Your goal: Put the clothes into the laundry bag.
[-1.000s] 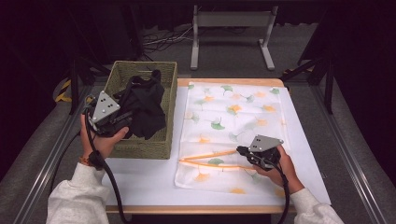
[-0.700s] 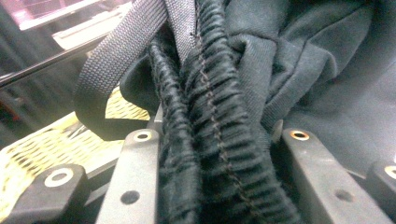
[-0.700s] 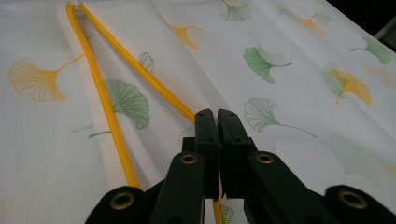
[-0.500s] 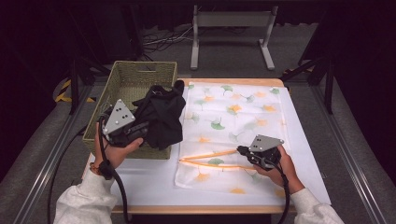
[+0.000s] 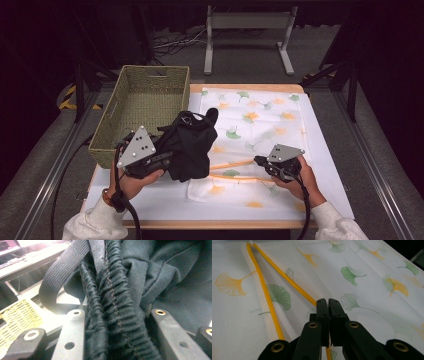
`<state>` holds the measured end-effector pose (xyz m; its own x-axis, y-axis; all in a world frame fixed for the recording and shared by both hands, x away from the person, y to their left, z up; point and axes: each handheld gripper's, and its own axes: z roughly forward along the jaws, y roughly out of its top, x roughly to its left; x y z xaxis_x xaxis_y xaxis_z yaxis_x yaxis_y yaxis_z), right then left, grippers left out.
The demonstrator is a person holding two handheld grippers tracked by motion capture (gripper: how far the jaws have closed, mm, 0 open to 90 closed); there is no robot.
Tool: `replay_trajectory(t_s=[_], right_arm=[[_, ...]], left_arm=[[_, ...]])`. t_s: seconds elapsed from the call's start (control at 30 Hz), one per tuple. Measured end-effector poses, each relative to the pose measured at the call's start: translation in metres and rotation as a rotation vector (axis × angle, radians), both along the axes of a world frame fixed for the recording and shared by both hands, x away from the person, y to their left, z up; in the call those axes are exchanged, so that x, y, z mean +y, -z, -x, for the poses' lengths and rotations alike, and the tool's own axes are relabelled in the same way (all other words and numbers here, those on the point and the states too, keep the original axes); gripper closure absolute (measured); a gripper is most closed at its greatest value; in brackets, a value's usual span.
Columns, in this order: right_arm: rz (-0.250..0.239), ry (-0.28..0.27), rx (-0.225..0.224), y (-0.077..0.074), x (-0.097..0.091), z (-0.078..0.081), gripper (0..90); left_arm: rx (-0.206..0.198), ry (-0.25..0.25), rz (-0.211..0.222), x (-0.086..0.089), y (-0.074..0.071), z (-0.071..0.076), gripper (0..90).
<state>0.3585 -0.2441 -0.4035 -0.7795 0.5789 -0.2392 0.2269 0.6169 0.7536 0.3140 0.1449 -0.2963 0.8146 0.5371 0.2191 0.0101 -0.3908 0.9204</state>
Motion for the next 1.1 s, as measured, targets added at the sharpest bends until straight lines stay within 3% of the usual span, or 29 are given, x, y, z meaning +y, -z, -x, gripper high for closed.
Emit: replay_trajectory(t_s=[0.1,0.13,0.17,0.27,0.5,0.7,0.83,1.1], right_arm=[[0.0,0.002,0.002,0.0,0.0,0.0,87.6],[-0.001,0.003,0.002,0.0,0.0,0.0,87.6],[-0.001,0.003,0.002,0.0,0.0,0.0,87.6],[-0.001,0.002,0.002,0.0,0.001,0.0,87.6],[-0.005,0.002,-0.001,0.0,0.001,0.0,87.6],[-0.013,0.004,-0.005,-0.002,0.002,0.0,87.6],[-0.022,0.004,-0.005,-0.003,0.001,-0.001,87.7],[-0.04,0.004,-0.01,-0.007,0.001,0.0,87.7]], left_arm=[[0.006,0.009,-0.013,-0.003,0.003,0.003,64.4],[0.036,0.032,-0.012,-0.006,0.009,0.004,64.4],[0.036,0.032,-0.012,-0.006,0.009,0.004,64.4],[0.057,0.05,-0.075,-0.016,0.026,0.006,64.4],[0.102,0.099,-0.135,-0.032,0.047,0.007,64.3],[0.165,0.155,-0.217,-0.049,0.079,0.006,64.3],[0.196,0.172,-0.234,-0.053,0.09,0.004,64.3],[0.21,0.21,-0.251,-0.056,0.098,0.008,64.3]])
